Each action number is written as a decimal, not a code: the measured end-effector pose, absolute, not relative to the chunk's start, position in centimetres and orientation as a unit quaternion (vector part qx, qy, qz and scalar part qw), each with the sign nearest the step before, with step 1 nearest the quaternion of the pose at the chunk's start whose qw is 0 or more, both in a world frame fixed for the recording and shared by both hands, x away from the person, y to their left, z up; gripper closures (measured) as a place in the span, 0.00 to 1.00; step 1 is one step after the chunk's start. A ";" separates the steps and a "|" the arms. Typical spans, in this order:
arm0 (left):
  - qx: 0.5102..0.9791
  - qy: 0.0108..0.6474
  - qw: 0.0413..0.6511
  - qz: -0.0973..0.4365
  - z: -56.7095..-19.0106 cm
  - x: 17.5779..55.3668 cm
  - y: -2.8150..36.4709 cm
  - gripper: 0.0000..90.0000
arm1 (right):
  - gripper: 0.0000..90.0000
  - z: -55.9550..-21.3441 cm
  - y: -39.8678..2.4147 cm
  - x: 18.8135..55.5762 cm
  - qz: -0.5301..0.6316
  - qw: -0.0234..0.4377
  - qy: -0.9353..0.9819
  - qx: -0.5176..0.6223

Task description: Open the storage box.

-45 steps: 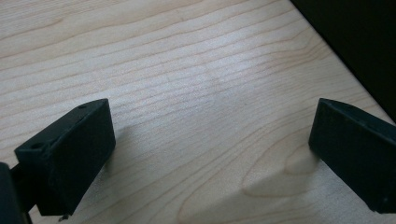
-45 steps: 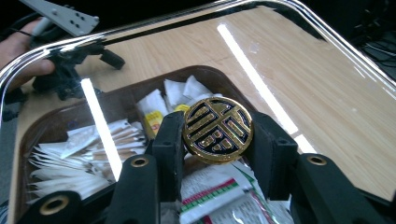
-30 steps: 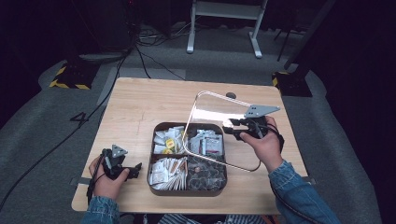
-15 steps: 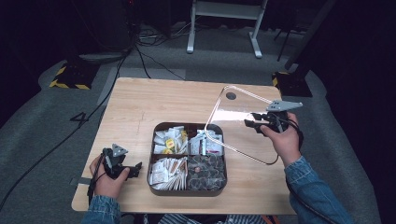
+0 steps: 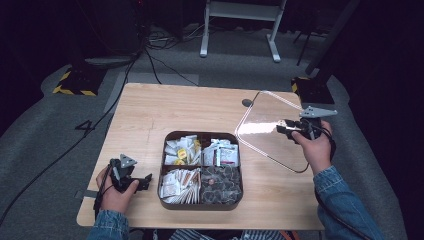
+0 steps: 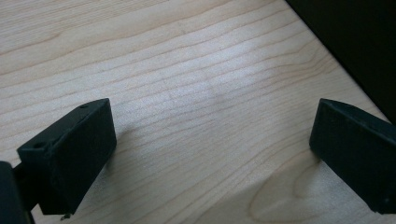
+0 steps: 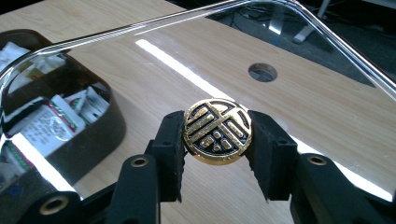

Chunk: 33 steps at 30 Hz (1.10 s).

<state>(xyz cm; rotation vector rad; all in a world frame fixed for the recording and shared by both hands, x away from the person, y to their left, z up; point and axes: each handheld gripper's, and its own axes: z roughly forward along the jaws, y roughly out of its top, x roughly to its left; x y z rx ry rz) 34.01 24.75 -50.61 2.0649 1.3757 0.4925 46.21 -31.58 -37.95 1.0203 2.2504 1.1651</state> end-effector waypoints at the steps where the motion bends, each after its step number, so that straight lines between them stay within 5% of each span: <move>1: 0.778 0.519 0.301 0.186 -50.6 34.0 24.7 0.01 | 0.65 -38.2 -31.7 46.4 0.414 0.207 0.806 0.369; 33: 0.776 0.521 0.302 0.186 -50.6 34.1 24.6 0.01 | 0.65 -45.5 -35.9 50.7 0.373 0.216 0.775 0.463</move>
